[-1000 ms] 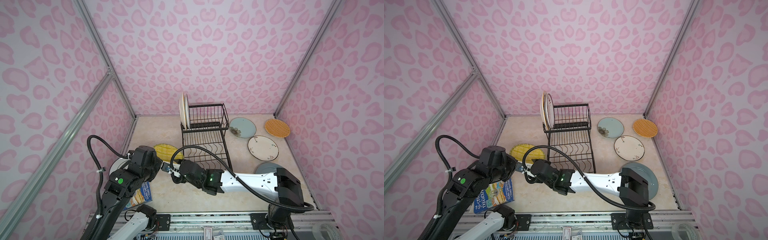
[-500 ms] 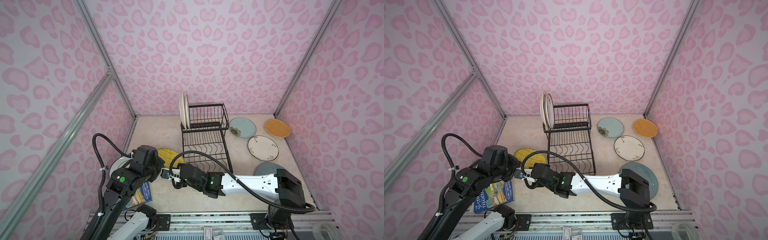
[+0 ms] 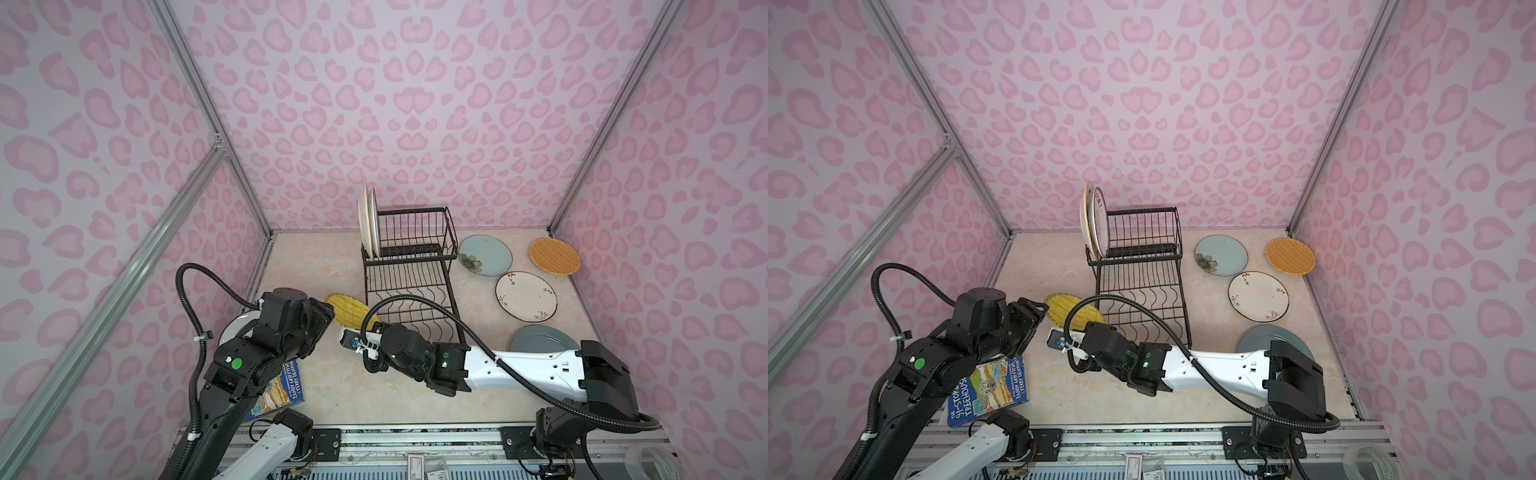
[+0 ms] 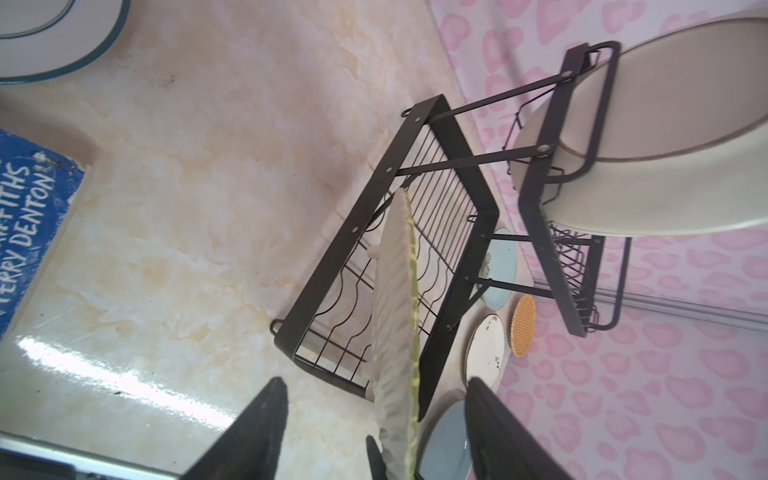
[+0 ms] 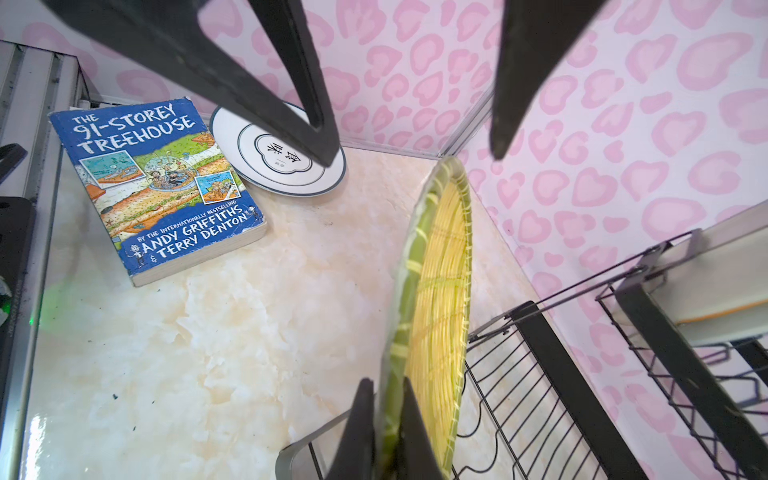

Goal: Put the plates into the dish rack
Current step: 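Open the left gripper and draw it back while the right gripper lifts the mat, then carry the straw mat with the right gripper up over the rack's upper tier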

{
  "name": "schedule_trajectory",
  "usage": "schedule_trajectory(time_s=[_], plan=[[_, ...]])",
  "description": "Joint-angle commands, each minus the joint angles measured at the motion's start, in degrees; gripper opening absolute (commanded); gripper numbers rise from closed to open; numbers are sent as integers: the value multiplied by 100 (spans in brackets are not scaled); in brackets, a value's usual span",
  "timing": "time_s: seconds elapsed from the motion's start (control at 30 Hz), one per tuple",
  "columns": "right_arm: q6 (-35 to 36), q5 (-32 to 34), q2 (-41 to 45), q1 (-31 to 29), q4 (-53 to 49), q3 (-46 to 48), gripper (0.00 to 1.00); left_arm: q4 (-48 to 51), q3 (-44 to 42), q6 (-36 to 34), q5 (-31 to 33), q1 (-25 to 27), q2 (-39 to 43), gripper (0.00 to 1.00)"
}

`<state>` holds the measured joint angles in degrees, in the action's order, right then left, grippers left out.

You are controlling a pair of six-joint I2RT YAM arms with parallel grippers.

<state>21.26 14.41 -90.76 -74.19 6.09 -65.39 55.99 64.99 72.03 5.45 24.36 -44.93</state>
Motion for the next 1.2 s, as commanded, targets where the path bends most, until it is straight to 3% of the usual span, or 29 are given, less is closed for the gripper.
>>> schedule_trajectory(time_s=[0.0,0.1,0.37,0.47,0.7,1.17], plan=[[-245,195,232,17,244,163,0,-665,59,-557,12,-10,206,86],[-407,329,535,28,179,331,0,-1046,31,-1056,9,-10,447,98],[-1052,887,1408,55,-402,540,0,-1769,-125,-2802,81,-13,904,97],[-1623,1145,1799,74,-605,615,0,-1864,-212,-3284,10,-18,937,97],[-2625,1203,2375,152,-1457,443,0,-2417,-969,-3686,-289,-19,1136,97],[-3293,1417,3175,152,-2559,-48,0,-3669,-2184,-4460,-1218,-19,1126,97]])
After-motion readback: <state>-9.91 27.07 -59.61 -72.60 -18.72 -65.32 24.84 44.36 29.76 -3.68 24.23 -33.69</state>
